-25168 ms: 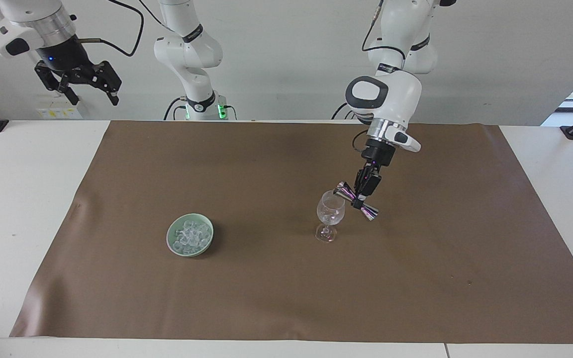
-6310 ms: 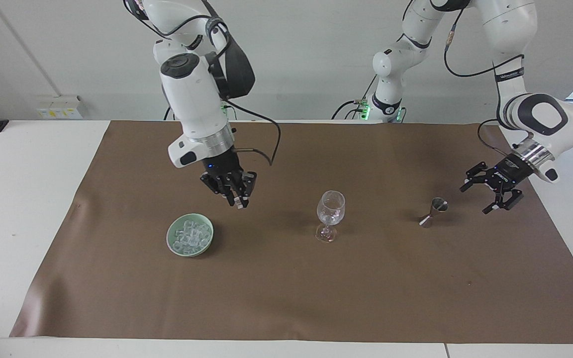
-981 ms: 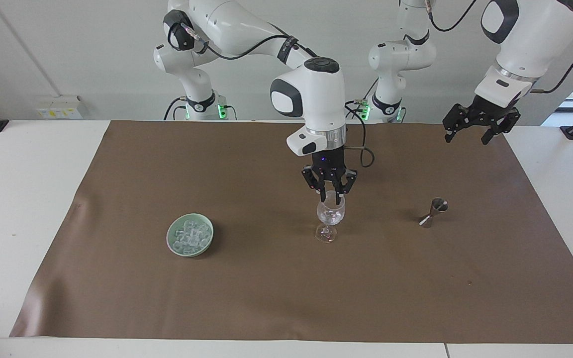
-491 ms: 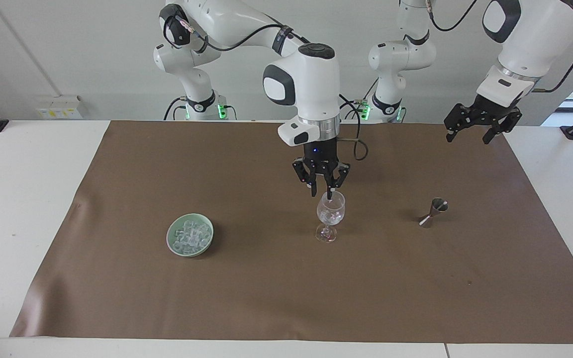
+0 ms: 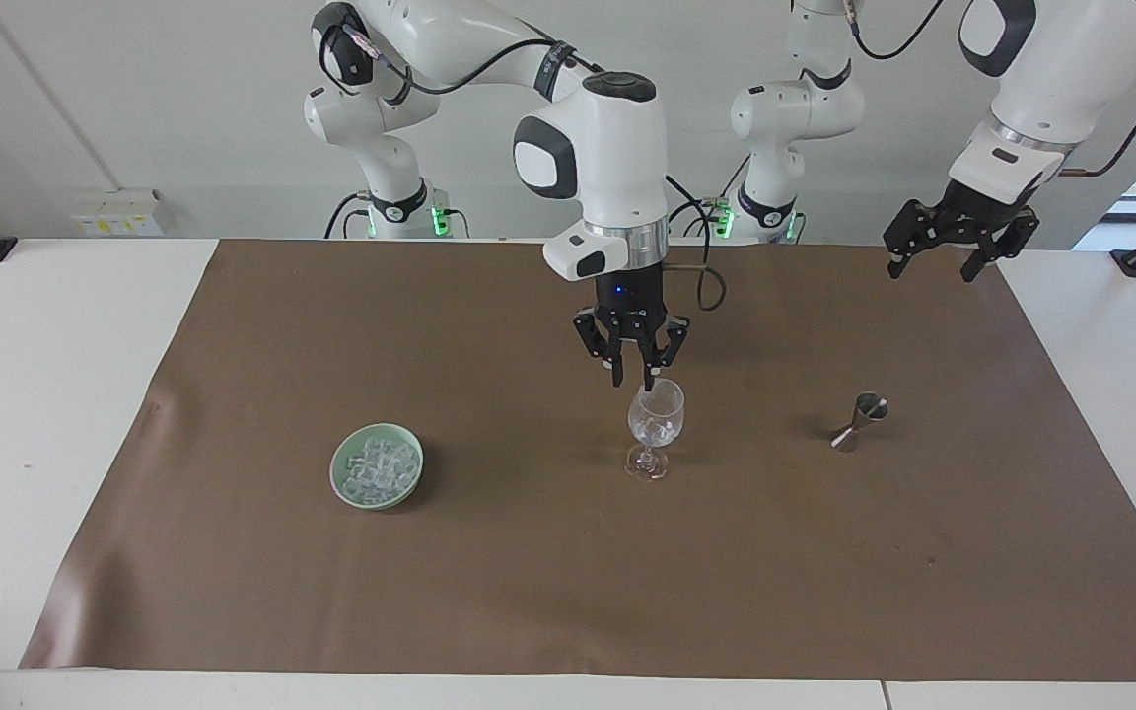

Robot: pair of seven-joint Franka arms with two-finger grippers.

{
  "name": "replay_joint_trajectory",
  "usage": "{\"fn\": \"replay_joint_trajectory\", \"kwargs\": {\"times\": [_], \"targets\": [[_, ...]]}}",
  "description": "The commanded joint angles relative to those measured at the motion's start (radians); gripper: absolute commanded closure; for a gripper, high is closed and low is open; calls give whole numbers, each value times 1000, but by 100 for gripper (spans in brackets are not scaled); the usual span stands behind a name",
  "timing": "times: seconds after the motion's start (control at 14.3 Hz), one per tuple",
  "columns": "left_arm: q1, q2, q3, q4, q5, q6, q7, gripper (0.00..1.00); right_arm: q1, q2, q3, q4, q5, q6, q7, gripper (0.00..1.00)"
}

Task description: Pour wine and add ice with both arms

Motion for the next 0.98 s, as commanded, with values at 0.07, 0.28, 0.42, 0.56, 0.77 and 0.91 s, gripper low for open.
{"fn": "replay_joint_trajectory", "kwargs": {"times": [0.07,0.28,0.42,0.56,0.77,0.91], "targets": [[-4,-6,9,2,-9,-17,-10,0,-126,-82,9,-110,72,-51,-218,57],[-4,-6,9,2,-9,-17,-10,0,-215,-95,9,-107,134,-91,-341,54],[-2,-6,9,2,-9,-17,-10,0,-250,-110,9,-107,135,-137,-384,53],[-4,-6,9,2,-9,-17,-10,0,-298,-141,11,-107,146,-172,-441,40],[-4,-6,9,2,-9,-17,-10,0,-362,-168,8,-109,194,-203,-516,3],[-4,-6,9,2,-9,-17,-10,0,-391,-176,5,-107,194,-232,-571,0]]}}
